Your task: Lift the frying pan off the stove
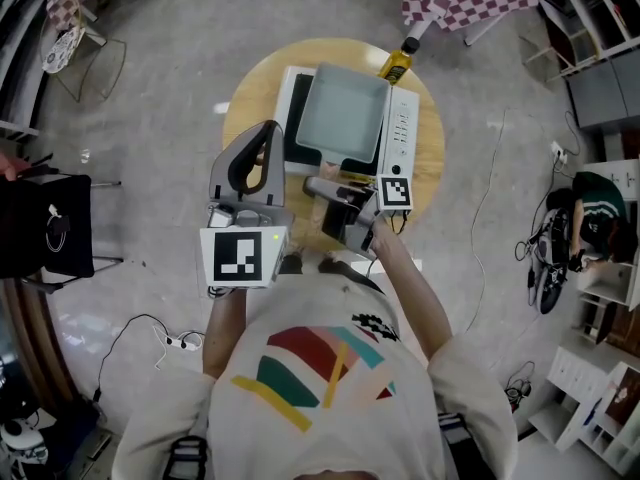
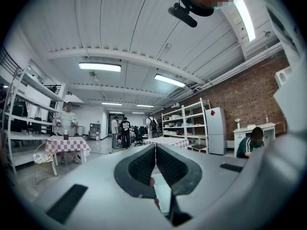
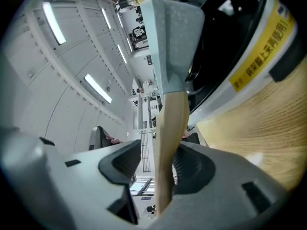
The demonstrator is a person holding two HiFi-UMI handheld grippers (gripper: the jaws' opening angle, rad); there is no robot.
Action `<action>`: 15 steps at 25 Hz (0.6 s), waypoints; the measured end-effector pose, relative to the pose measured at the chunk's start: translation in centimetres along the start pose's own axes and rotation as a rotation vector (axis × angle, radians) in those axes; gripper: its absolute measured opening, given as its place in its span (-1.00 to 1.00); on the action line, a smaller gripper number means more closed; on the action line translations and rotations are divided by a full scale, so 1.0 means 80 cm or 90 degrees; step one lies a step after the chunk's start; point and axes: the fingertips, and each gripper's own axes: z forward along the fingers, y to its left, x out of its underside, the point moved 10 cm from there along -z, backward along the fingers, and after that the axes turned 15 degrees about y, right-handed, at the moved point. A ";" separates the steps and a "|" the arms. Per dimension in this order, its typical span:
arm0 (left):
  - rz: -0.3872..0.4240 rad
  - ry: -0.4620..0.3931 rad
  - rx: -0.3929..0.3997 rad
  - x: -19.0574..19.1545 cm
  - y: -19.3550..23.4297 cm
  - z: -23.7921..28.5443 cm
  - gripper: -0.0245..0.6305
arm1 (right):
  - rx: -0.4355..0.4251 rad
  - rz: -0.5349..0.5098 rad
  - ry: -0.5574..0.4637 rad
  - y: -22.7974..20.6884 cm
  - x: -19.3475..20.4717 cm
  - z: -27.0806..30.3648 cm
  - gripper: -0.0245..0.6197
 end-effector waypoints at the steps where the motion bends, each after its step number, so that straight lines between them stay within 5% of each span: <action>1: -0.001 0.000 -0.002 0.000 0.000 0.000 -0.91 | 0.000 0.004 0.003 0.001 -0.001 0.002 -0.43; 7: -0.005 0.000 -0.006 0.004 0.002 -0.001 -0.91 | 0.029 0.034 -0.006 -0.006 0.000 0.002 -0.79; 15: -0.007 0.016 -0.002 0.014 0.005 -0.005 -0.91 | 0.029 0.038 -0.008 -0.005 -0.001 0.003 -0.80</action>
